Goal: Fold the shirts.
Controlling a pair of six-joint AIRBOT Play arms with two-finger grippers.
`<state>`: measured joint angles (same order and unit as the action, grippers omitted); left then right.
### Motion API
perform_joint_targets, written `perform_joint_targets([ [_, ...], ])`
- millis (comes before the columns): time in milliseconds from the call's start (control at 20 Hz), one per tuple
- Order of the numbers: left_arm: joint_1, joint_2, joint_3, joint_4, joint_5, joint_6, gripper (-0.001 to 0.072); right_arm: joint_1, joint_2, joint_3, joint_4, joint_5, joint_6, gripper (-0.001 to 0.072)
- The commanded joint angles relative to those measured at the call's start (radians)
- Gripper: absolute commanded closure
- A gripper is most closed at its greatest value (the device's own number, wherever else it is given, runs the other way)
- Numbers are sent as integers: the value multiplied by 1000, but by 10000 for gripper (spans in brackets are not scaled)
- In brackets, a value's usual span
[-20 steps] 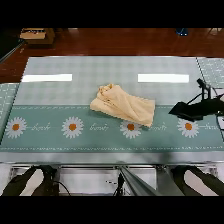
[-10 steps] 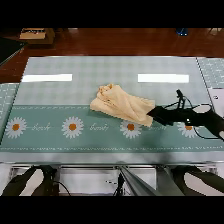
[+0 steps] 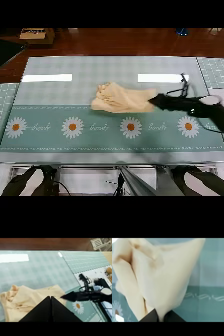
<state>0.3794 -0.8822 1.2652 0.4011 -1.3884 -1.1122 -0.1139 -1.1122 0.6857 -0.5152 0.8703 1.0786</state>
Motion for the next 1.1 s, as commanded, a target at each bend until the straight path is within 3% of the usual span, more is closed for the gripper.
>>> perform_joint_targets([
  [0,0,-1,0,130,16,1,690,-184,183,188,-311,111,248,686],
  [250,0,-49,0,242,27,0,690,-480,221,466,-520,417,417,687],
  [350,0,-77,0,243,27,1,690,-531,222,541,-578,512,410,687],
  [500,0,-120,0,243,54,4,689,-534,222,623,-821,636,421,686],
  [650,0,-166,0,243,97,4,689,-534,222,629,-1090,788,421,686],
  [900,0,-234,0,243,132,30,689,-537,214,622,-1352,887,483,688],
  [1050,0,-251,0,243,138,58,689,-626,215,545,-1330,977,489,688],
])
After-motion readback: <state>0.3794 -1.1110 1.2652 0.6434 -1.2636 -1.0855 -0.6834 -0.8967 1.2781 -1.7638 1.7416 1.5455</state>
